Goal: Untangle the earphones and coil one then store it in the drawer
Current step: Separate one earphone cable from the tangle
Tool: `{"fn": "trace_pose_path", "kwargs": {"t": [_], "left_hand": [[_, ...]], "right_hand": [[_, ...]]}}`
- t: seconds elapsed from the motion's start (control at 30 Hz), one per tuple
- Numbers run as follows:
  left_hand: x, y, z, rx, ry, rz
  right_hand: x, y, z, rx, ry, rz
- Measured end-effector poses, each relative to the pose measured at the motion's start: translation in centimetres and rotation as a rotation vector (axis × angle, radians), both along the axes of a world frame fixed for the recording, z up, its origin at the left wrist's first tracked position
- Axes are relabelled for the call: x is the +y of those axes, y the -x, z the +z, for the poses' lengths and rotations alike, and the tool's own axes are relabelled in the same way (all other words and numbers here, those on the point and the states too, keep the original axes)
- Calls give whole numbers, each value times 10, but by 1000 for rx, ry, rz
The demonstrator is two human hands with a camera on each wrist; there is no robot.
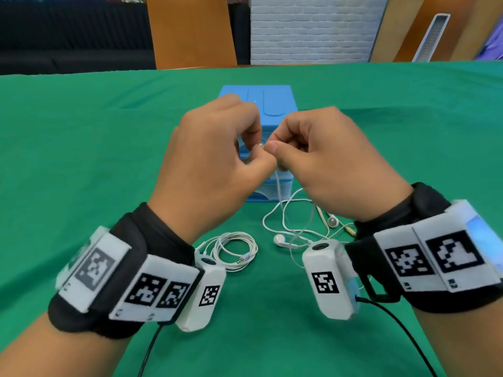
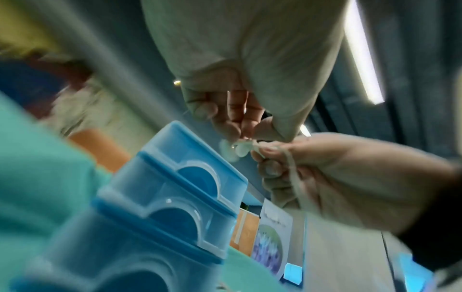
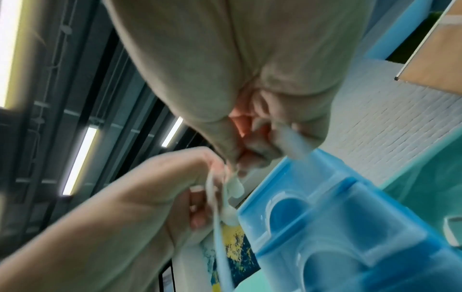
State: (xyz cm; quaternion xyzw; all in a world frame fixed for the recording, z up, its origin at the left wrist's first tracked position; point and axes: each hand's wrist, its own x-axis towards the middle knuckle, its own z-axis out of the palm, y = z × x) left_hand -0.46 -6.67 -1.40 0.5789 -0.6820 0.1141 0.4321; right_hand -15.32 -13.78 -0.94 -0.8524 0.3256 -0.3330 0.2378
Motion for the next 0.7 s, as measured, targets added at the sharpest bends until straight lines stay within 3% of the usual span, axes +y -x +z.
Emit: {"fn": "trace_pose_path", "kwargs": {"t": [0.07,0.27,0.5,0.7], "left_hand": [[0,1,1,-7,2,19],[-2,-18,7,391,-127,-37],[-3,-15,7,648,-301,-204],[-5,-13,5,736,-294,-278]], "right_hand": [[2,-3,-1,1,21,-32],[4,4,2,-168,28,16],[9,0,0,-69,135,68],[0,8,1,-204,-142,182]]}}
